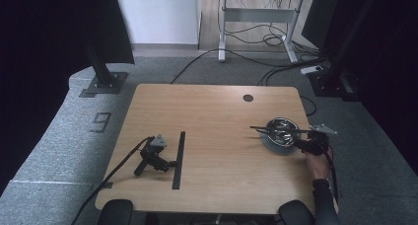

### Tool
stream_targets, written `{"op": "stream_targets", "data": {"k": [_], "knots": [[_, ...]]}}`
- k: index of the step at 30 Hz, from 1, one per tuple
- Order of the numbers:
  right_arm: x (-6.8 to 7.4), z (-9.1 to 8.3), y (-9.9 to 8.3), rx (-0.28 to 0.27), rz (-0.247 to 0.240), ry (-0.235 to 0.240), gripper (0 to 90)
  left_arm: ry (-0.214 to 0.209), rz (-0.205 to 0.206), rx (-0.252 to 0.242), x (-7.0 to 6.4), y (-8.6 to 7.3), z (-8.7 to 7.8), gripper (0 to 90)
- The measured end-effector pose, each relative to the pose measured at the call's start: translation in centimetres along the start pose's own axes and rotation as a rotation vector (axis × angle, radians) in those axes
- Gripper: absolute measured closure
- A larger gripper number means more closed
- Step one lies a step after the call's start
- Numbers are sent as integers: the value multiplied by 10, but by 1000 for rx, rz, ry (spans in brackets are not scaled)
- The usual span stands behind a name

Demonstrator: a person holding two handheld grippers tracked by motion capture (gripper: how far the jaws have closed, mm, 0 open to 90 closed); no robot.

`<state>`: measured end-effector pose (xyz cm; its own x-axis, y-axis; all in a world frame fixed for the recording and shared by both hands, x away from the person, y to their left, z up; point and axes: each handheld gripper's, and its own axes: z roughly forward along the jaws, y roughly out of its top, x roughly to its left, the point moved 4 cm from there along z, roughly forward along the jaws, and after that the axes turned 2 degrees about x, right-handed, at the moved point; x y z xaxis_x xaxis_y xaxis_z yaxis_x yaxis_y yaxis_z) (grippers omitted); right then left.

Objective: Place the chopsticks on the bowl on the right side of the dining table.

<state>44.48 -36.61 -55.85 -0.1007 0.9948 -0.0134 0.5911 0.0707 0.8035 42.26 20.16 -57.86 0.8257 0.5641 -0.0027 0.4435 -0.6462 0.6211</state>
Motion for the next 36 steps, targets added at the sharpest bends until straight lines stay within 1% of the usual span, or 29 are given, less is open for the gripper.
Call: {"op": "stream_targets", "data": {"k": [2,5,9,13,20,23,31,36], "knots": [[1,-1,0,4,-6,1,135,0,0,0,0,0,0,0],[2,-3,1,12,-14,11,119,-1,-1,-1,0,0,0,0],[6,-8,5,10,-44,14,82,-1,0,-1,0,0,0,0],[9,-13,6,15,-68,18,70,-1,0,-1,0,0,0,0],[9,-21,7,12,-64,20,69,-1,0,-1,0,0,0,0],[11,-27,6,14,-69,32,69,-1,0,-1,0,0,0,0],[18,-47,0,40,-121,52,70,-1,0,-1,0,0,0,0],[25,-61,-2,57,-155,66,70,-1,0,-1,0,0,0,0]]}}
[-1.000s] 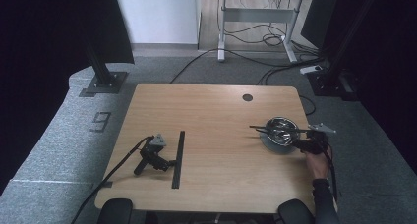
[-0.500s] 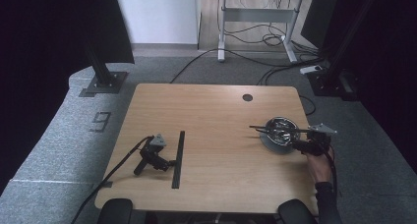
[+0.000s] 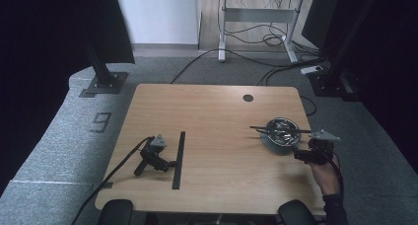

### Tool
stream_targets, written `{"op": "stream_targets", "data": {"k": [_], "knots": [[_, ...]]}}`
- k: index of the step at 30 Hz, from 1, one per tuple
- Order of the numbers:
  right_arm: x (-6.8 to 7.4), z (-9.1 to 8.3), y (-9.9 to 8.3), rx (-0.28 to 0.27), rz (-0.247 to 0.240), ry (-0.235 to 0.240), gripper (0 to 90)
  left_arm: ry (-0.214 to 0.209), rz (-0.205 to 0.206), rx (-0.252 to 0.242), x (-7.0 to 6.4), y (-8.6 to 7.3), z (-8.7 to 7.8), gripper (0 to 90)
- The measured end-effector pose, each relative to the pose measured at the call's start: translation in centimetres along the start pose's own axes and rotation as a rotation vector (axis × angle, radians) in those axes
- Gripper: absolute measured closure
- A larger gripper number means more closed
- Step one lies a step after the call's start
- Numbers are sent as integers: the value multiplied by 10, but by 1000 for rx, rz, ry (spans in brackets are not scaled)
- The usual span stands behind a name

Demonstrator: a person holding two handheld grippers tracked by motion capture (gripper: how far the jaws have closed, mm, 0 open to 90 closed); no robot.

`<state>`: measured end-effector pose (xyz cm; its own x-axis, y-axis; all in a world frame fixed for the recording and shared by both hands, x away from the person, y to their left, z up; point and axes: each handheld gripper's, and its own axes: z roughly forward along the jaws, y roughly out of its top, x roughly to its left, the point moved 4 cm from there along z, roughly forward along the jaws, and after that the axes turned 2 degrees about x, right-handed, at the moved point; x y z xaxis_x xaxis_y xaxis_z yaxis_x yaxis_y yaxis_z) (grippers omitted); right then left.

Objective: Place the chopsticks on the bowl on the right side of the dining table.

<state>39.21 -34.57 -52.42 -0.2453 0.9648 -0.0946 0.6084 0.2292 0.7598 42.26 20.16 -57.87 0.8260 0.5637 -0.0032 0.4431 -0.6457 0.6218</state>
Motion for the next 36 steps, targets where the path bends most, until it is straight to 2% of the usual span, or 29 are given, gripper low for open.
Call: {"op": "stream_targets", "data": {"k": [6,15,16,17,19,22,26,32,36], "knots": [[13,-17,1,17,-45,21,70,0,1,0,0,0,0,0],[42,-35,5,40,-101,93,70,0,2,0,0,0,0,0],[42,-35,5,40,-101,93,70,0,2,0,0,0,0,0],[51,-36,7,46,-113,114,70,0,2,0,0,0,0,0],[59,-36,10,48,-122,138,70,0,2,1,0,0,0,0],[72,-33,14,55,-140,175,70,0,2,1,0,0,0,0],[86,-24,18,60,-158,201,69,0,1,0,0,0,0,0],[108,-1,20,73,-167,264,46,0,1,1,0,0,0,0],[121,18,18,80,-174,285,23,0,1,1,0,0,0,0]]}}
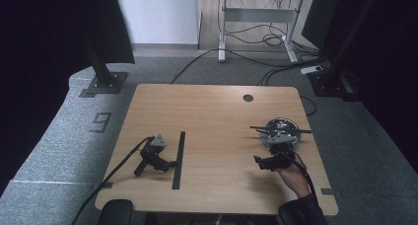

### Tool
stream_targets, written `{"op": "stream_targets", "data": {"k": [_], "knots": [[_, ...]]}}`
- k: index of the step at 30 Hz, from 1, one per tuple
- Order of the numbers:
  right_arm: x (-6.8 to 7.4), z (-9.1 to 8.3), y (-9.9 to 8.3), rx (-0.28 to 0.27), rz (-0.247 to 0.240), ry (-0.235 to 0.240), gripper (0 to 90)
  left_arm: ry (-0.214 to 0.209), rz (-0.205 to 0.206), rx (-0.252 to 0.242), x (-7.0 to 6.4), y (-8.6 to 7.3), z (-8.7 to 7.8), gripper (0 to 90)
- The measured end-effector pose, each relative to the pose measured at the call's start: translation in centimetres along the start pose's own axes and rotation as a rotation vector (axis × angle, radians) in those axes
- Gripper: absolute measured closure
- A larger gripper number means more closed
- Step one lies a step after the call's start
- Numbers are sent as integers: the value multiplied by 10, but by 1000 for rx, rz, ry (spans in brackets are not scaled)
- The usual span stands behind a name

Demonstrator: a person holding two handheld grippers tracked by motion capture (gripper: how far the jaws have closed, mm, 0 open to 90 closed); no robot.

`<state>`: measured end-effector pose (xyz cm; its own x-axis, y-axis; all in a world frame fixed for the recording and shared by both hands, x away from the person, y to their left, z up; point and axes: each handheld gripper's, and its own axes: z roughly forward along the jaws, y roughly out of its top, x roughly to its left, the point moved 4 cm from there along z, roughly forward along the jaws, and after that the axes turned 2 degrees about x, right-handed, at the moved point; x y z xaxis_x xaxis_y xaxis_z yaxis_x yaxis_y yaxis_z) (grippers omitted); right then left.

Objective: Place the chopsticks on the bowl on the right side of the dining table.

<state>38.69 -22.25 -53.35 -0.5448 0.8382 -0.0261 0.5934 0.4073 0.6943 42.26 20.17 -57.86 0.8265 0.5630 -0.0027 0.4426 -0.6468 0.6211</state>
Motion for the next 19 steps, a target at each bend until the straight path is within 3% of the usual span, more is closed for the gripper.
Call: {"op": "stream_targets", "data": {"k": [6,10,12,19], "knots": [[6,33,-8,12,0,24,6,0,0,0,0,0,0,0],[7,52,-20,50,0,31,0,0,-1,-1,0,0,0,0],[6,55,-21,9,21,47,0,0,-1,-1,0,0,0,0],[6,55,-21,4,21,46,0,1,-1,0,0,0,0,0]]}}
